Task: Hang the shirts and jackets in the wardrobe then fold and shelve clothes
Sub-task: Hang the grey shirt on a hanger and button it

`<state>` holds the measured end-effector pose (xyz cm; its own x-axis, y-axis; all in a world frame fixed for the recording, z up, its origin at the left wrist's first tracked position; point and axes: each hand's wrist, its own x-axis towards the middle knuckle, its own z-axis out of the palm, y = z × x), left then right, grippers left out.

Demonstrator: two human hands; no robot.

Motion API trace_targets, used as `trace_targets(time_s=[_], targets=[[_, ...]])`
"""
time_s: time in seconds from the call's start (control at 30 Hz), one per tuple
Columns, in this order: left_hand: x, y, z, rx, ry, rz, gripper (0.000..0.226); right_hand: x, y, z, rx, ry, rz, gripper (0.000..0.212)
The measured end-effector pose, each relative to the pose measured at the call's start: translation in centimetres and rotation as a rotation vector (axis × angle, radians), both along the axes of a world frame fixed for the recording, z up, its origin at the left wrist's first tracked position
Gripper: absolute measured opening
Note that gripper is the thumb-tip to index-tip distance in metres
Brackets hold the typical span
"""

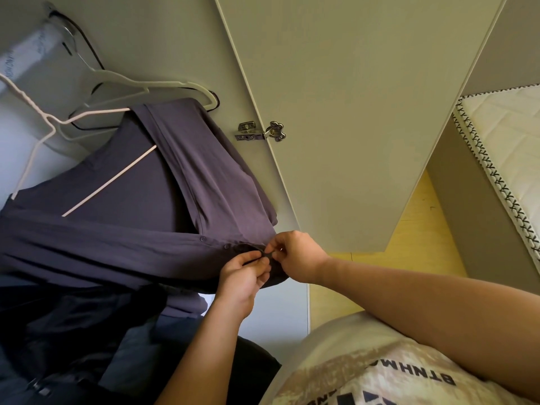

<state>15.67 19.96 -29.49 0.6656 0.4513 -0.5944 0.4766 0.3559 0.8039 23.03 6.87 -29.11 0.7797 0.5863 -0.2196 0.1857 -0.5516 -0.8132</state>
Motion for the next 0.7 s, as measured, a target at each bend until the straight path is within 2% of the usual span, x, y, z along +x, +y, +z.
trace_targets(time_s=[0.17,0.3,0.37,0.47,0.57,0.7], targets=[[0.06,0.11,-0.21,0.032,-0.014,-0.064,0.019,-0.12,-0.02,-0.02,0.005,-0.069,0.045,0.027],[0.15,0.45,-0.34,0.078,-0.014,-0.137,0.02,-0.18,0.03,-0.13,0.008,-0.011,0.023,0.027],[0.28,0.53,-0.37,0.11,-0.02,-0.164,0.021,-0.2,0.31,-0.13,0.017,0.089,-0.014,0.026],[0.45,0.68,-0.39,0.157,-0.045,-0.201,0.024,-0.3,0.84,-0.02,0.061,0.361,-0.118,0.021],[0.35,0.77,-0.49,0.185,-0.079,-0.217,0.024,-0.18,0.79,0.14,0.204,0.615,-0.221,0.024],[0.24,0.89,-0.9,0.18,-0.087,-0.182,0.023,-0.06,0.64,0.16,0.243,0.68,-0.24,0.021]])
